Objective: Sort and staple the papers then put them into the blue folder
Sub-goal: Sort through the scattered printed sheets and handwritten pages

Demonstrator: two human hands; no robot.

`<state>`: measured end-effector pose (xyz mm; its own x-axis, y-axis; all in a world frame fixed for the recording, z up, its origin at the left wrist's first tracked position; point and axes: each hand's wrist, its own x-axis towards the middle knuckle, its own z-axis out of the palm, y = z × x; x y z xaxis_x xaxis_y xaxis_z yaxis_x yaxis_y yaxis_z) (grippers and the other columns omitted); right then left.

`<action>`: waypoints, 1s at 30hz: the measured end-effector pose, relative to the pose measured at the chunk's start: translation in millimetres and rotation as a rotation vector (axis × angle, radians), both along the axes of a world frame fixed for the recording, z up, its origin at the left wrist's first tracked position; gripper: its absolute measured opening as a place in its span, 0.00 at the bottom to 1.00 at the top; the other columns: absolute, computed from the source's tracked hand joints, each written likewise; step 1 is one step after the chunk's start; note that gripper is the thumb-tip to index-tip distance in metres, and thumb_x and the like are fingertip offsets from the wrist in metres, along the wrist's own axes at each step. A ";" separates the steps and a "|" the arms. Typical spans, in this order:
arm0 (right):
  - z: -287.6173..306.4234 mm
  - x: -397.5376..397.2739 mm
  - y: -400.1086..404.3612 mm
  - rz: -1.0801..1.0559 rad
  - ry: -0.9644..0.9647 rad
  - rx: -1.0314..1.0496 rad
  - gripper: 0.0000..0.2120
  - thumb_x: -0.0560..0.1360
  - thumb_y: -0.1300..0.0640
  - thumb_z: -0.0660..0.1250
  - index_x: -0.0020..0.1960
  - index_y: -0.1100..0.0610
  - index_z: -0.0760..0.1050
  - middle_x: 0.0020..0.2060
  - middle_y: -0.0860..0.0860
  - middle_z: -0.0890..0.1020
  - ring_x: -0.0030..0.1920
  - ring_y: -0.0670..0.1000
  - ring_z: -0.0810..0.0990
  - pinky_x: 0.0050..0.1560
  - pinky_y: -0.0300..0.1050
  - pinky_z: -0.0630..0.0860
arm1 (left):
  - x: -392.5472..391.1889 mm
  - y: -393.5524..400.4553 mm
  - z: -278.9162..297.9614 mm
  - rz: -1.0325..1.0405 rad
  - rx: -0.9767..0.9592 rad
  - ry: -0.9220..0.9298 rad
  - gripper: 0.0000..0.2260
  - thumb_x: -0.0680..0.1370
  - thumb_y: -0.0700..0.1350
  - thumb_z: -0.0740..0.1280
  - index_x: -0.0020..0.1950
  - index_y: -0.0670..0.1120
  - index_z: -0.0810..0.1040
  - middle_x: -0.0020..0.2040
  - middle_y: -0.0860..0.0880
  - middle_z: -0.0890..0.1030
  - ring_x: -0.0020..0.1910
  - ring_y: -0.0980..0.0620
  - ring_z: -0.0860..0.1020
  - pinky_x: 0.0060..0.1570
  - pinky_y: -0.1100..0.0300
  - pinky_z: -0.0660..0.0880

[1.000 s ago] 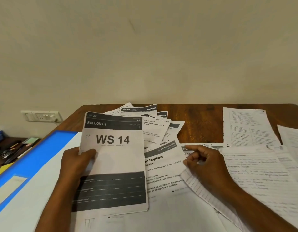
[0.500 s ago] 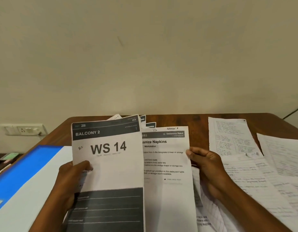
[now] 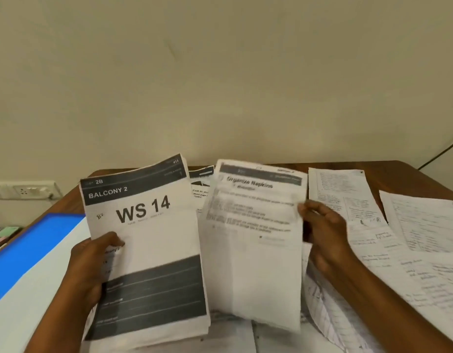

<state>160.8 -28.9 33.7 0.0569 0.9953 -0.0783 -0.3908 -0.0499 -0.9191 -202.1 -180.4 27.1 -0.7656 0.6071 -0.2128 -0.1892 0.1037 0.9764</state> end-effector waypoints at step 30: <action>4.0 48.0 19.6 -0.139 -1.516 0.450 0.30 0.73 0.56 0.79 0.71 0.55 0.72 0.61 0.60 0.80 0.60 0.63 0.79 0.59 0.60 0.77 | -10.9 -1.9 7.1 0.073 0.013 -0.040 0.26 0.70 0.42 0.74 0.68 0.49 0.78 0.59 0.44 0.82 0.49 0.44 0.78 0.48 0.52 0.76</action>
